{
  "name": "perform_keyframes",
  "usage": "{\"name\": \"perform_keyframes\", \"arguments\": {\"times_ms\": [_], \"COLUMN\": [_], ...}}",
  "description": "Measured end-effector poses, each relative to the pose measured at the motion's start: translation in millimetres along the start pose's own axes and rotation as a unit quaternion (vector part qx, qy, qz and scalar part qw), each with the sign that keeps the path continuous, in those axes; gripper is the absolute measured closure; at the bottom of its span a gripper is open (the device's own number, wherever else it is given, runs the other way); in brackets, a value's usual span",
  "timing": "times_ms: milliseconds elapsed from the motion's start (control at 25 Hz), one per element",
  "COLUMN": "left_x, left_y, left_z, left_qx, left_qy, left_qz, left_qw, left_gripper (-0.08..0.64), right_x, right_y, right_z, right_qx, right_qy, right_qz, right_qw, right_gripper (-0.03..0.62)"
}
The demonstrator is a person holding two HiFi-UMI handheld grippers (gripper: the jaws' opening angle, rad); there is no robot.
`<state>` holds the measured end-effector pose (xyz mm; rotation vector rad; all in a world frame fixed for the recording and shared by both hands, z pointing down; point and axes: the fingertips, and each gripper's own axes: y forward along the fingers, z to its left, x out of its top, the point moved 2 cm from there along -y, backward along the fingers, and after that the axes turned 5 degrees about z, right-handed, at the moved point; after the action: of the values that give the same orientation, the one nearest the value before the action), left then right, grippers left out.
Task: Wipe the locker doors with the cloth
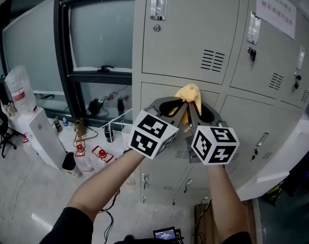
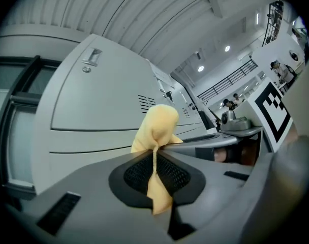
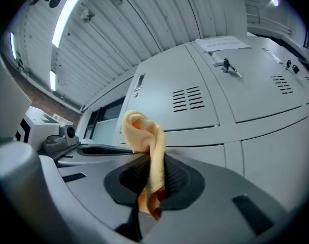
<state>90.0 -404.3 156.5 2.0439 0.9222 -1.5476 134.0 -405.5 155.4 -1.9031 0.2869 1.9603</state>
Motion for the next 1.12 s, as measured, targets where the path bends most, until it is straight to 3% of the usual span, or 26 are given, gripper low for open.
{"name": "perform_keyframes", "arguments": {"times_ms": [280,560,1120], "left_x": [-20,-45,-85], "left_y": [-51,-84,-75], "left_z": [44,71,86], "left_qx": [0.044,0.073,0.066], "left_qy": [-0.001,-0.008,-0.026], "left_qz": [0.023,0.049,0.074], "left_qw": [0.9987,0.9961,0.9948], "left_gripper": [0.526,0.526,0.526], "right_x": [-10,-27,-57], "right_y": [30,52,75], "right_z": [63,104,106], "right_qx": [0.05,0.075,0.026], "right_qy": [0.001,-0.009,-0.046], "right_qz": [0.015,0.039,0.09], "right_qw": [0.999,0.996,0.995], "right_gripper": [0.521,0.52,0.522]}}
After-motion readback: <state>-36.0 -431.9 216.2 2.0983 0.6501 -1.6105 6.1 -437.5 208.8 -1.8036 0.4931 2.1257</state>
